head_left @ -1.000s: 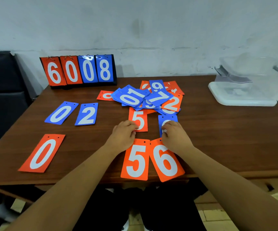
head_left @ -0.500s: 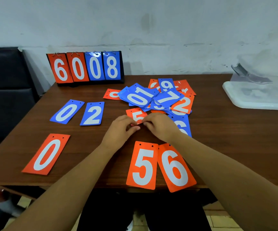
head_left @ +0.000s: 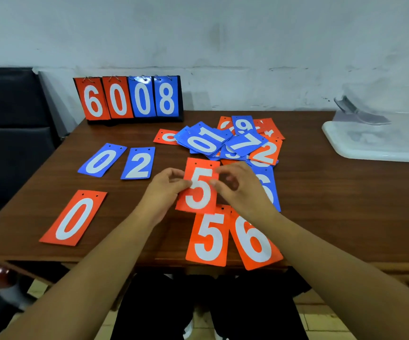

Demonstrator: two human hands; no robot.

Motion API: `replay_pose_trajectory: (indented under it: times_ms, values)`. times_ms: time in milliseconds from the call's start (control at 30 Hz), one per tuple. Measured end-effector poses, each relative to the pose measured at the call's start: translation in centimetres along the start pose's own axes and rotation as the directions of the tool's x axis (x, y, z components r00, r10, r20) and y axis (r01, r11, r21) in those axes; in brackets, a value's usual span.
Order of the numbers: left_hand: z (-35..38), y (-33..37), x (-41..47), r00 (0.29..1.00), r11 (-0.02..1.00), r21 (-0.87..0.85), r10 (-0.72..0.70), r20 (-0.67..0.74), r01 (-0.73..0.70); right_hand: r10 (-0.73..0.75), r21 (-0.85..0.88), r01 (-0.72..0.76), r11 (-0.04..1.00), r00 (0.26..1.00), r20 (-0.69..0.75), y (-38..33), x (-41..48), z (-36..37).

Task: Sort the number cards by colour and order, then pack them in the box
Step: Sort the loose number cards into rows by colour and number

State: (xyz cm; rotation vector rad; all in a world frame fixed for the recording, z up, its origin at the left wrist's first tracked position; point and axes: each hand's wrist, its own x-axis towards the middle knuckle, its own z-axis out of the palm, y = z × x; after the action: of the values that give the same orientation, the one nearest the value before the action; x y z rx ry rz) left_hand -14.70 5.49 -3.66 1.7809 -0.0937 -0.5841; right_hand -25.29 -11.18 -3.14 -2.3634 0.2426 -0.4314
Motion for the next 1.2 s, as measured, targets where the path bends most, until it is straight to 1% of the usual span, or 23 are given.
replay_pose_trajectory:
  times_ms: [33, 67, 100, 133, 167, 200, 233, 300, 367, 400, 467, 533, 600, 667, 733, 800, 867, 933, 967, 1100, 1200]
  values:
    - [0.0, -0.3, -0.7, 0.999, 0.999, 0.032, -0.008, 0.032, 0.007, 0.085, 0.02, -0.084, 0.996, 0.996, -0.027, 0.0, 0.0, -0.1]
    - [0.1, -0.7, -1.3, 0.998, 0.998, 0.057, -0.013, 0.063, 0.009, 0.173, 0.049, -0.173, 0.984, 0.985, 0.002, 0.0, -0.2, -0.2]
    - [0.2, -1.1, -2.0, 0.995, 0.997, 0.076, -0.014, 0.095, 0.007, 0.243, 0.072, -0.247, 0.966, 0.968, 0.063, 0.1, -0.4, -0.2]
    - [0.2, -1.5, -2.7, 0.993, 0.993, 0.115, -0.004, 0.119, -0.01, 0.279, 0.072, -0.289, 0.955, 0.952, 0.125, 0.2, -0.7, -0.2]
    - [0.2, -1.9, -3.3, 0.991, 0.982, 0.185, 0.021, 0.135, -0.046, 0.283, 0.056, -0.295, 0.954, 0.945, 0.163, 0.4, -1.1, 0.0]
    - [0.1, -2.4, -3.6, 0.987, 0.953, 0.284, 0.067, 0.149, -0.108, 0.273, 0.035, -0.283, 0.958, 0.946, 0.178, 0.6, -1.5, 0.3]
    - [0.0, -3.0, -3.8, 0.978, 0.901, 0.39, 0.133, 0.164, -0.188, 0.263, 0.016, -0.27, 0.963, 0.948, 0.18, 0.7, -1.9, 0.7]
    - [-0.3, -4.4, -4.0, 0.925, 0.728, 0.571, 0.288, 0.248, -0.379, 0.255, -0.034, -0.253, 0.967, 0.947, 0.194, 0.7, -2.6, 1.4]
    - [-0.4, -5.6, -3.9, 0.845, 0.559, 0.635, 0.387, 0.37, -0.534, 0.218, -0.131, -0.194, 0.972, 0.955, 0.203, 0.8, -3.2, 1.9]
    - [-0.3, -6.0, -3.8, 0.814, 0.498, 0.646, 0.408, 0.414, -0.578, 0.183, -0.19, -0.147, 0.971, 0.964, 0.191, 1.0, -3.5, 1.9]
    - [-0.3, -6.2, -3.6, 0.794, 0.405, 0.689, 0.403, 0.455, -0.6, 0.107, -0.275, -0.058, 0.96, 0.98, 0.167, 1.4, -4.2, 1.4]
    - [-0.1, -6.3, -3.6, 0.775, 0.329, 0.716, 0.42, 0.473, -0.615, 0.052, -0.326, 0.018, 0.945, 0.977, 0.206, 1.9, -5.1, 0.6]
    - [0.1, -6.2, -3.5, 0.756, 0.284, 0.718, 0.421, 0.502, -0.635, 0.001, -0.389, 0.109, 0.915, 0.962, 0.273, 2.6, -6.4, 0.0]
    - [0.2, -5.8, -3.4, 0.769, 0.289, 0.72, 0.358, 0.529, -0.63, -0.036, -0.432, 0.16, 0.888, 0.959, 0.281, 3.4, -7.6, -0.5]
    - [0.3, -5.6, -3.2, 0.775, 0.287, 0.725, 0.332, 0.538, -0.626, -0.037, -0.459, 0.144, 0.877, 0.972, 0.233, 4.0, -8.3, -0.9]
    - [0.4, -5.6, -3.2, 0.769, 0.299, 0.714, 0.348, 0.536, -0.633, -0.034, -0.466, 0.115, 0.877, 0.983, 0.179, 4.2, -8.6, -1.2]
    - [0.4, -5.7, -3.3, 0.754, 0.365, 0.665, 0.41, 0.513, -0.651, -0.02, -0.473, 0.085, 0.877, 0.99, 0.141, 4.2, -8.6, -1.3]
    - [0.5, -5.4, -3.1, 0.724, 0.416, 0.606, 0.517, 0.456, -0.678, -0.012, -0.45, 0.057, 0.891, 0.995, 0.101, 4.2, -7.9, -1.6]
    - [0.5, -4.9, -2.8, 0.725, 0.434, 0.597, 0.541, 0.426, -0.674, 0.0, -0.427, 0.034, 0.904, 0.997, 0.08, 4.3, -7.1, -1.8]
    - [1.5, -1.4, 0.3, 0.791, 0.5, 0.644, 0.534, 0.297, -0.579, 0.091, -0.383, -0.093, 0.919, 0.996, -0.023, 4.7, -1.6, -3.4]
    - [2.4, 1.4, 4.0, 0.83, 0.536, 0.693, 0.533, 0.165, -0.482, 0.159, -0.404, -0.164, 0.9, 0.986, -0.046, 5.3, 2.8, -4.1]
